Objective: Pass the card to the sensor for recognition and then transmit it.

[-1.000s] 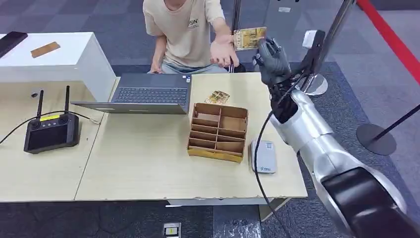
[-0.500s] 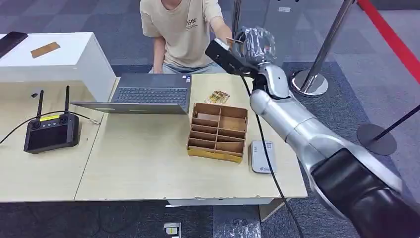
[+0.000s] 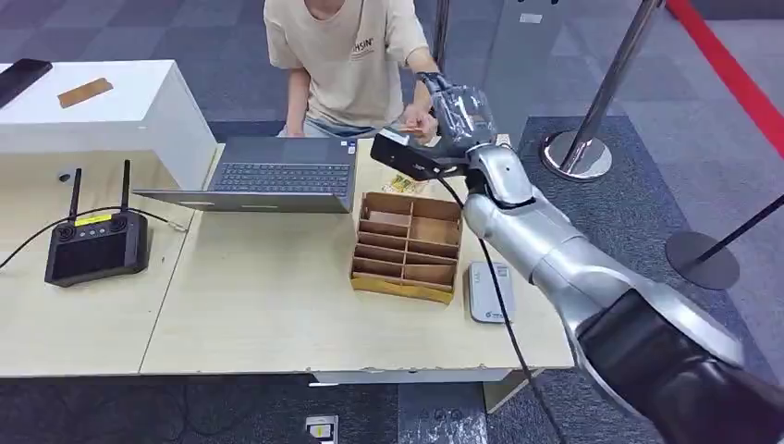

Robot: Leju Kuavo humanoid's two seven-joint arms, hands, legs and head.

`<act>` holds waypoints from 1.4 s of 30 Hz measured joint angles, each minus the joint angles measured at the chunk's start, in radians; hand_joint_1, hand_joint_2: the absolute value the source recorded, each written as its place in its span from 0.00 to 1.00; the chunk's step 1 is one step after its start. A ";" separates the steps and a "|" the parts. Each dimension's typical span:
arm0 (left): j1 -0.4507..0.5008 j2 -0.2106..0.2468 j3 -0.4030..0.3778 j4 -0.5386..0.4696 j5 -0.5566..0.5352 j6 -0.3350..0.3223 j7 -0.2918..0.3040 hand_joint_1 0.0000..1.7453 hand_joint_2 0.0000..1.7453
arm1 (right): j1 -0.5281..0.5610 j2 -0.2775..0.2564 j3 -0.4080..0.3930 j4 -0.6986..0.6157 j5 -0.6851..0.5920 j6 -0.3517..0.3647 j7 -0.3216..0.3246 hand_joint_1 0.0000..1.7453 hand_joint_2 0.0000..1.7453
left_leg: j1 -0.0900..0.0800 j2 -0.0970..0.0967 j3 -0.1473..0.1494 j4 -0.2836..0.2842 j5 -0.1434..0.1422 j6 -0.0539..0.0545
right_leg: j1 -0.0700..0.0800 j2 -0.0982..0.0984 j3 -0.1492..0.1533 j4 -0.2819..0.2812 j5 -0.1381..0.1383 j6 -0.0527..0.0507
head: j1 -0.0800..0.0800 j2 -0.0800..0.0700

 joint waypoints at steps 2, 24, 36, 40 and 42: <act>0.003 0.000 0.000 0.000 0.006 0.001 0.000 0.00 1.00 | 0.030 -0.006 -0.035 -0.027 -0.060 -0.031 -0.042 0.00 0.00 | 0.000 0.000 0.000 0.000 0.000 0.000 | 0.000 0.000 0.000 0.000 0.000 0.000 | 0.000 0.000; 0.052 0.002 0.011 0.000 0.064 0.034 -0.013 0.00 1.00 | 0.533 -0.130 -0.531 -0.535 -0.307 -0.049 -0.260 0.00 0.00 | 0.000 -0.001 0.002 0.000 0.000 0.000 | 0.000 0.000 0.002 -0.001 0.000 0.000 | 0.000 0.000; 0.058 0.002 0.046 0.000 0.115 0.052 0.013 0.00 1.00 | 0.922 -0.137 -0.697 -0.737 -0.691 -0.044 -0.528 0.00 0.00 | 0.000 -0.001 0.002 -0.001 -0.001 0.001 | 0.000 -0.001 0.002 -0.001 -0.001 0.000 | 0.000 0.000; 0.058 0.002 0.058 0.000 0.117 0.053 0.024 0.00 1.00 | 1.006 -0.123 -0.713 -0.775 -0.717 -0.044 -0.552 0.00 0.00 | 0.000 0.000 0.002 -0.001 -0.001 0.001 | 0.000 0.000 0.002 -0.001 -0.001 0.000 | 0.000 0.000; 0.058 0.002 0.060 0.000 0.113 0.053 0.029 0.00 1.00 | 1.029 -0.116 -0.713 -0.790 -0.710 -0.046 -0.551 0.00 0.00 | 0.000 0.000 0.002 -0.001 0.000 0.000 | 0.000 0.000 0.002 -0.001 0.000 0.000 | 0.000 0.000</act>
